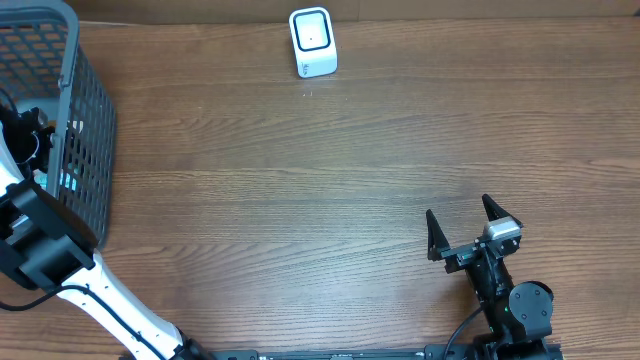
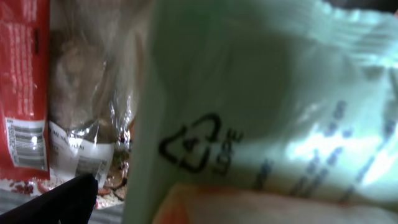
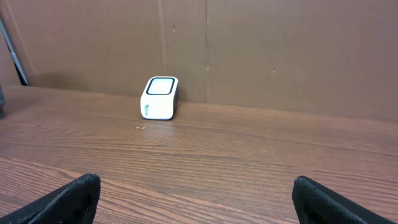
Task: Scan the item barcode
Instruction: 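Grasp the orange-and-teal snack packet in the basket with the left gripper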
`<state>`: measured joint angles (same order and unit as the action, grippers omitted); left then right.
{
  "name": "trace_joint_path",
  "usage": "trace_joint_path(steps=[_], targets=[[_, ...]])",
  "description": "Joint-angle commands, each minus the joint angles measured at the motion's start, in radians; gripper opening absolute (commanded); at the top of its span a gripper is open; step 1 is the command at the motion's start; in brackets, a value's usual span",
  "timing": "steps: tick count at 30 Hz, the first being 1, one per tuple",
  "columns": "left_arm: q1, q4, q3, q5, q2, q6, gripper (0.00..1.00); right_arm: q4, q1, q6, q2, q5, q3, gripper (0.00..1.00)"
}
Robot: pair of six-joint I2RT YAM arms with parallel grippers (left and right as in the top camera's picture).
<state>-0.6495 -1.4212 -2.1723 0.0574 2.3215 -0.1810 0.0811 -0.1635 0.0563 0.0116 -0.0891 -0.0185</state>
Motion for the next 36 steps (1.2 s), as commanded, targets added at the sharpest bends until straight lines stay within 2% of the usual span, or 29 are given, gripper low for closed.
trace_joint_path(steps=[1, 11, 15, 22, 28, 36], targets=[[0.003, 0.016, 0.013, 0.014, 0.014, -0.018, 1.00, -0.004, 0.004, 0.005, -0.009, 0.009, 0.011, 1.00], [0.004, 0.055, 0.064, 0.024, 0.014, 0.006, 0.96, -0.004, 0.004, 0.005, -0.009, 0.009, 0.011, 1.00], [0.004, 0.068, 0.077, 0.040, 0.014, 0.006, 0.85, -0.004, 0.004, 0.005, -0.009, 0.009, 0.011, 1.00], [0.002, 0.055, 0.042, 0.040, 0.011, 0.006, 0.56, -0.004, 0.004, 0.005, -0.009, 0.009, 0.011, 1.00], [0.002, 0.004, -0.068, 0.040, 0.000, 0.030, 0.49, -0.004, 0.004, 0.005, -0.009, 0.009, 0.011, 1.00], [0.002, -0.096, -0.356, 0.040, -0.039, 0.086, 0.47, -0.004, 0.004, 0.005, -0.009, 0.009, 0.011, 1.00]])
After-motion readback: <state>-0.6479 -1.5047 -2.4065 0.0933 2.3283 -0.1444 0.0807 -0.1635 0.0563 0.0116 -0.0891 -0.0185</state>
